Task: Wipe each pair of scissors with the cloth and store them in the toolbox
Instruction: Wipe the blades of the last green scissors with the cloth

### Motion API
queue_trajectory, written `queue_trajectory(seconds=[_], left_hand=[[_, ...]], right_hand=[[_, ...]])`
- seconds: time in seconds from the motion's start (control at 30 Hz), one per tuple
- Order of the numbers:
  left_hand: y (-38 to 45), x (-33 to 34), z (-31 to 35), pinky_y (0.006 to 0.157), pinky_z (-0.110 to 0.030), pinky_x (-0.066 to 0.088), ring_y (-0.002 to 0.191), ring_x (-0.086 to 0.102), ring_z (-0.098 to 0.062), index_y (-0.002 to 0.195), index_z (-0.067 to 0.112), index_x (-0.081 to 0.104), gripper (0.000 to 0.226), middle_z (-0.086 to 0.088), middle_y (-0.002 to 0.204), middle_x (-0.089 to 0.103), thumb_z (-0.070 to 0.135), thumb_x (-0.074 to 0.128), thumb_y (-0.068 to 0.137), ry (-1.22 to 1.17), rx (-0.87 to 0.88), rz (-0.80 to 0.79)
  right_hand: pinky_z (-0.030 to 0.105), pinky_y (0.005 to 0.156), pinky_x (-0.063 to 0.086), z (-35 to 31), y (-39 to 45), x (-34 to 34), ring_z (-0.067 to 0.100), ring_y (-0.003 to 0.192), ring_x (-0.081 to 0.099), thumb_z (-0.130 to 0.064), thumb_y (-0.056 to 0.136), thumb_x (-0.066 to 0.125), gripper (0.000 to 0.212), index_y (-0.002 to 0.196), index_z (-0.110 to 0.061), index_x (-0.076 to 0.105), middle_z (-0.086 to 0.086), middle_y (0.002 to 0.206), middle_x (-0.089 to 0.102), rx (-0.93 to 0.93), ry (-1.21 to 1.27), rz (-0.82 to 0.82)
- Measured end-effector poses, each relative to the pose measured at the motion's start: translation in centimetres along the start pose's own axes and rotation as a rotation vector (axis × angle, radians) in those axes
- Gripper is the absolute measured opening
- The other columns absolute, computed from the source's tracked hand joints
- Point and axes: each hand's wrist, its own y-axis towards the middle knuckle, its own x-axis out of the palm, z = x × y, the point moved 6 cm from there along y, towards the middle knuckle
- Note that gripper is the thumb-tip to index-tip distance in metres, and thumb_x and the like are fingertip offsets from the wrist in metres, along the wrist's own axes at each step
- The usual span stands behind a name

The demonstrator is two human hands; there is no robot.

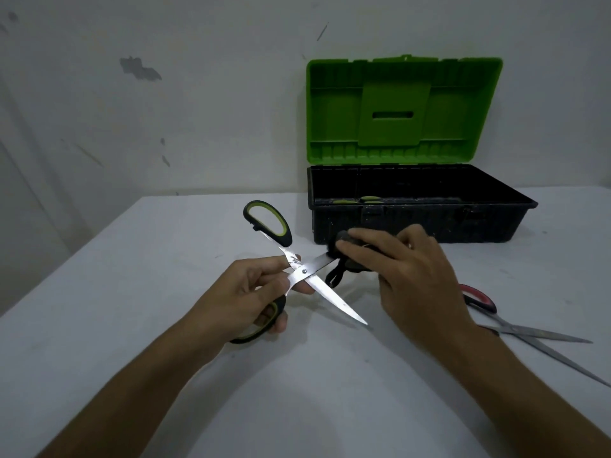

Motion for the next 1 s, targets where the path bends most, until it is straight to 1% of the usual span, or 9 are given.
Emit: queue_trajectory(seconds=[0.13,0.23,0.3,0.4,0.5,0.6,0.77,0.87,1.0], left_hand=[[0.0,0.0,-0.1,0.054,-0.027,0.046,0.051,0.058,-0.021,0.112,0.014,0.069,0.024,0.005,0.081,0.076,0.011,0.048,0.101,-0.023,0.015,-0.006],[0.0,-0.4,-0.3,0.055,-0.028,0.046,0.052,0.054,-0.023,0.116,0.011,0.067,0.025,0.006,0.072,0.074,0.012,0.049,0.1,-0.075,0.004,-0.004],[0.1,-0.6,-0.3,0.052,-0.025,0.046,0.054,0.053,-0.025,0.115,0.014,0.068,0.025,0.005,0.078,0.075,0.012,0.049,0.1,-0.09,-0.008,0.008],[0.3,-1.0,-0.4,0.055,-0.027,0.047,0.054,0.054,-0.024,0.114,0.017,0.069,0.025,0.006,0.075,0.075,0.013,0.049,0.1,-0.079,-0.012,0.038],[0.3,-0.9,-0.5,0.055,-0.026,0.046,0.052,0.055,-0.021,0.115,0.012,0.068,0.025,0.01,0.065,0.071,0.012,0.047,0.101,-0.047,-0.02,0.045],[0.2,-0.6,-0.4,0.054,-0.026,0.047,0.053,0.055,-0.022,0.117,0.016,0.068,0.025,0.003,0.085,0.077,0.013,0.05,0.1,-0.08,-0.009,0.02],[0.3,-0.8,-0.6,0.054,-0.024,0.047,0.054,0.054,-0.021,0.113,0.023,0.071,0.027,0.0,0.093,0.077,0.013,0.05,0.1,-0.107,0.007,-0.012],[0.4,-0.9,-0.9,0.056,-0.031,0.048,0.053,0.053,-0.023,0.113,0.016,0.07,0.025,0.006,0.075,0.075,0.012,0.048,0.101,-0.098,-0.008,0.025],[0.6,-0.6,-0.9,0.054,-0.035,0.05,0.046,0.06,-0.024,0.119,0.021,0.064,0.027,-0.001,0.089,0.078,0.008,0.05,0.1,0.056,0.042,0.096]], right_hand=[[0.032,0.065,0.038,-2.9,0.3,1.0,0.017,0.082,0.035,-0.015,0.092,0.036,0.048,0.128,-0.031,0.063,-0.01,0.134,0.059,-0.154,0.071,-0.107],[0.031,0.065,0.035,-0.9,0.3,1.4,0.017,0.083,0.035,0.001,0.083,0.051,0.057,0.129,-0.03,0.063,-0.011,0.135,0.058,-0.076,0.045,-0.071],[0.033,0.063,0.036,1.1,0.2,0.8,0.02,0.082,0.037,0.011,0.079,0.06,0.065,0.13,-0.029,0.063,-0.011,0.134,0.059,0.039,-0.014,-0.012],[0.04,0.061,0.042,2.5,0.0,-0.6,0.024,0.08,0.039,0.012,0.083,0.052,0.059,0.129,-0.024,0.064,-0.006,0.133,0.061,0.127,-0.049,0.098],[0.039,0.061,0.044,0.5,0.4,-0.9,0.022,0.081,0.038,0.004,0.088,0.046,0.052,0.129,-0.024,0.064,-0.006,0.135,0.06,0.018,0.024,0.102],[0.035,0.063,0.044,-1.7,0.3,0.5,0.018,0.083,0.037,-0.004,0.088,0.044,0.051,0.13,-0.028,0.063,-0.008,0.138,0.057,-0.145,0.098,-0.036],[0.039,0.064,0.045,1.7,0.2,0.6,0.02,0.082,0.039,0.013,0.077,0.062,0.069,0.134,-0.026,0.06,-0.009,0.14,0.055,0.062,0.092,0.005],[0.039,0.064,0.045,2.9,-0.1,-0.4,0.021,0.082,0.038,0.015,0.078,0.061,0.066,0.133,-0.022,0.06,-0.007,0.137,0.057,0.17,0.036,0.083],[0.036,0.063,0.044,-0.7,0.6,-1.4,0.022,0.083,0.041,0.007,0.087,0.052,0.054,0.131,-0.022,0.062,-0.004,0.137,0.057,-0.031,0.094,0.09]])
